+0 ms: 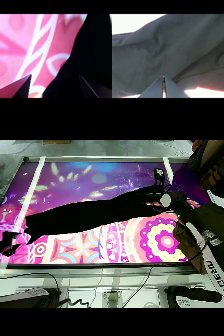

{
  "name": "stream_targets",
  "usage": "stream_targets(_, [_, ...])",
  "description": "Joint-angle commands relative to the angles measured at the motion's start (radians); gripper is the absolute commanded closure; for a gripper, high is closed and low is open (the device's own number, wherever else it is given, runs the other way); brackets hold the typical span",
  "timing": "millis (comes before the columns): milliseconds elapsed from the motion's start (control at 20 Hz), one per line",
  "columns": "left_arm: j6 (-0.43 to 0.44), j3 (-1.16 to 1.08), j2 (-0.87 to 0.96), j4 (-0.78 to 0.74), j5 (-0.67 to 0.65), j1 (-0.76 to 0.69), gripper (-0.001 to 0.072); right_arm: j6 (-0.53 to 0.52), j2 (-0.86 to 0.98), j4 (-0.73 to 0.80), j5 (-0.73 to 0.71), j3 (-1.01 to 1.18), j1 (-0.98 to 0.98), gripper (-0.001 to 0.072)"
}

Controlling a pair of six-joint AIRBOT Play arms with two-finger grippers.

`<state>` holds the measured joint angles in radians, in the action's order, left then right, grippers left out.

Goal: Fold the clothes and pants, and hang the long-sleeved shirts on hangers.

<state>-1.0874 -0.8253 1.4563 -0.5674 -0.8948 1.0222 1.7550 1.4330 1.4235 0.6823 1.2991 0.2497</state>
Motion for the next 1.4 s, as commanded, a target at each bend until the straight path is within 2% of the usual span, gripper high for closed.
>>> stream_targets(0, [0.137, -0.002, 0.061, 0.250, 0.027, -0.002, -0.0013, 0.001, -0.001, -0.017, -0.002, 0.001, 0.000, 0.0694])
stream_targets(100, [0.180, -0.002, 0.091, 0.209, 0.023, -0.024, -0.0013, 0.002, -0.001, -0.018, -0.003, 0.001, 0.000, 0.0693])
stream_targets(250, [0.179, -0.002, 0.121, 0.059, 0.019, -0.085, -0.0007, 0.004, -0.001, -0.044, -0.010, 0.001, 0.000, 0.0693])
stream_targets(450, [0.179, -0.028, 0.121, 0.058, -0.004, -0.164, -0.0007, 0.004, -0.002, -0.071, -0.035, 0.001, 0.000, 0.0694])
stream_targets(600, [0.179, -0.032, 0.121, 0.058, 0.025, -0.233, 0.0000, 0.004, -0.002, -0.102, -0.041, 0.001, 0.000, 0.0693])
stream_targets(650, [0.179, -0.032, 0.121, 0.058, 0.051, -0.253, 0.0034, 0.004, -0.002, -0.116, -0.041, 0.001, 0.000, 0.0693])
stream_targets(700, [0.179, -0.032, 0.121, 0.059, 0.079, -0.269, 0.0132, 0.004, -0.002, -0.126, -0.040, 0.001, 0.001, 0.0693])
stream_targets(750, [0.179, -0.033, 0.121, 0.059, 0.106, -0.283, 0.0249, 0.004, -0.002, -0.141, -0.040, 0.001, 0.001, 0.0693])
stream_targets(850, [0.179, -0.048, 0.121, 0.059, 0.121, -0.292, 0.0557, 0.003, -0.002, -0.154, -0.040, 0.001, 0.008, 0.0694])
stream_targets(900, [0.179, -0.072, 0.120, 0.058, 0.115, -0.292, 0.0656, 0.003, -0.002, -0.155, -0.040, 0.002, 0.019, 0.0693])
stream_targets(950, [0.179, -0.107, 0.117, 0.055, 0.091, -0.285, 0.0690, -0.003, -0.001, -0.154, -0.039, 0.010, 0.030, 0.0694])
stream_targets(1200, [0.175, -0.372, 0.053, -0.079, -0.098, -0.281, 0.0691, -0.022, 0.017, -0.154, -0.056, 0.130, 0.077, 0.0696])
stream_targets(1350, [0.175, -0.517, -0.001, -0.087, -0.192, -0.294, 0.0691, -0.023, 0.091, -0.193, -0.012, 0.229, 0.097, 0.0696])
